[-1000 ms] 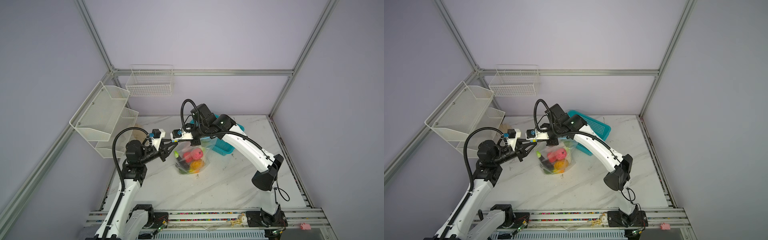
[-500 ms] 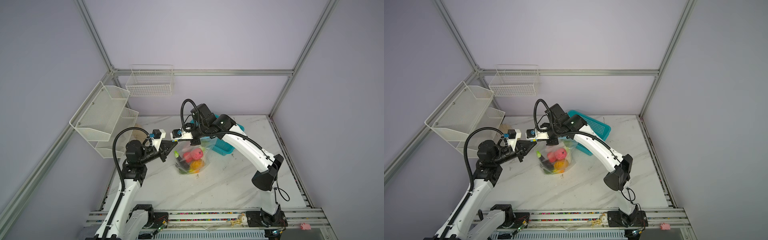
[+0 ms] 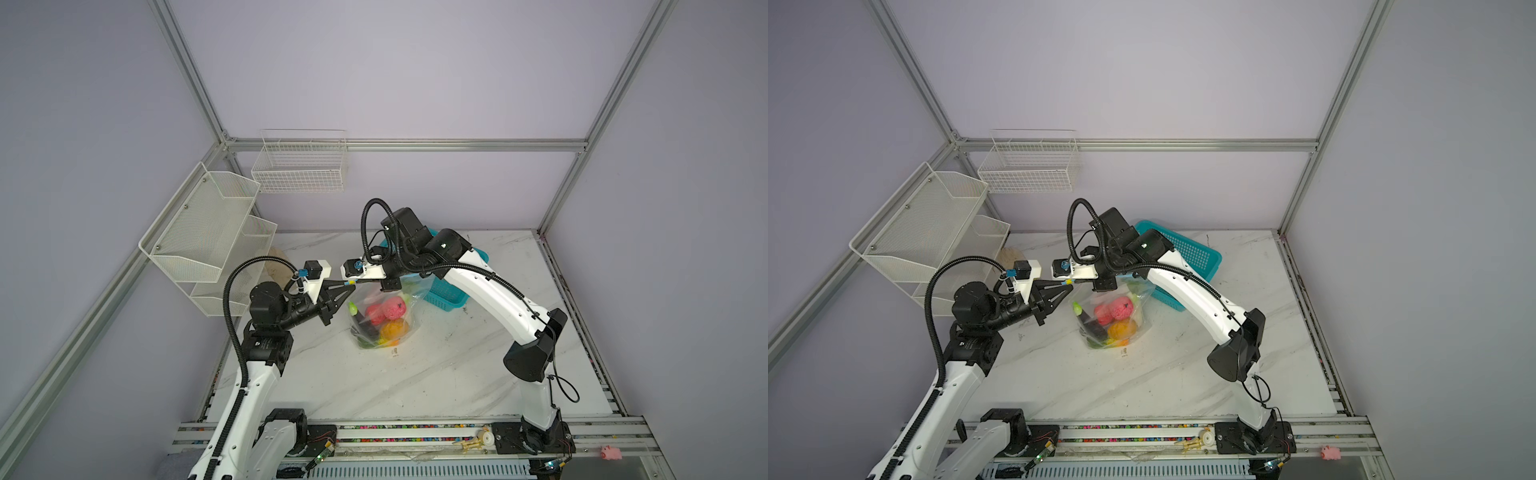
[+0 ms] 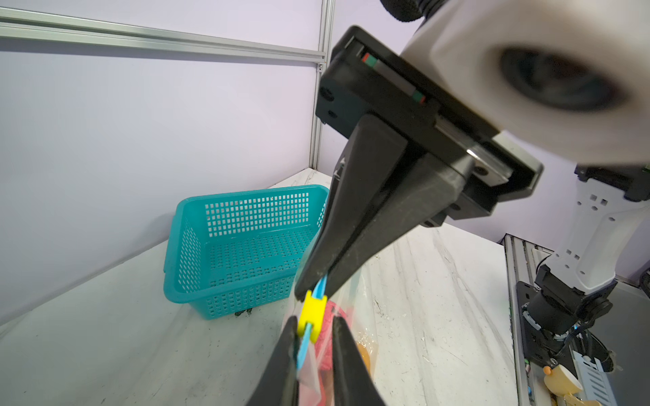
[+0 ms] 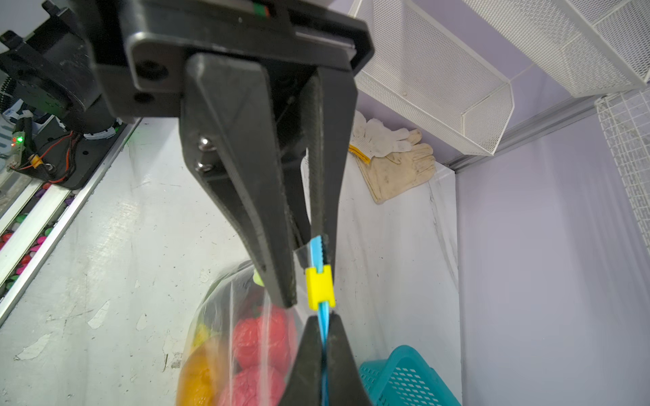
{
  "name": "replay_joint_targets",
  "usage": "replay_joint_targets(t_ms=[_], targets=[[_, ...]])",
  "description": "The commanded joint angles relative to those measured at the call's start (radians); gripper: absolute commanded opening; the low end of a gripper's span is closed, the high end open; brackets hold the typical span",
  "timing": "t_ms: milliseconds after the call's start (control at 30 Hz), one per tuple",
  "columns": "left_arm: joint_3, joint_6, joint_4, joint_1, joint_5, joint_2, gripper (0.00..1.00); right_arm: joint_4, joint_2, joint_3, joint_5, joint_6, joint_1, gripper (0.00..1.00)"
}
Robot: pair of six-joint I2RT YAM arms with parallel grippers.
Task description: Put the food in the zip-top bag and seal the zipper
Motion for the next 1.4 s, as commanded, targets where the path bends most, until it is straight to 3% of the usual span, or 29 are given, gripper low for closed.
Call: replay_joint_targets(t_ms=[0,100,267,400,667,867,1033,1133,1367], targets=[[0.036,0.032,0.007,-0.006,0.014,-0.033,0.18,-0.010,-0.011,0.010,-0.001,-0.015,0.005,0.06],[0.029,0.038,-0.002,-0.006,0.013,-0.040,0.19,-0.010,-0.011,0.012,-0.001,-0.012,0.005,0.06],[0.011,0.047,-0.013,-0.006,0.001,-0.054,0.34,-0.010,-0.010,0.018,0.000,-0.012,0.004,0.06],[0.011,0.066,-0.023,-0.006,-0.012,-0.054,0.38,-0.011,-0.005,0.025,-0.002,-0.011,0.005,0.06],[0.029,0.080,-0.053,-0.006,-0.008,-0.025,0.08,-0.012,-0.005,0.025,0.005,-0.011,0.005,0.06],[0.023,0.085,-0.069,-0.006,-0.021,-0.040,0.10,-0.012,0.003,0.029,0.004,-0.011,0.005,0.06],[0.014,0.098,-0.082,-0.006,-0.048,-0.055,0.32,-0.012,0.002,0.034,0.005,-0.012,0.005,0.06],[0.026,0.111,-0.106,-0.006,-0.056,-0.055,0.31,-0.012,0.001,0.035,0.006,-0.011,0.005,0.06],[0.059,0.106,-0.099,-0.006,-0.062,-0.022,0.18,-0.017,0.003,0.038,0.000,-0.008,0.005,0.06]])
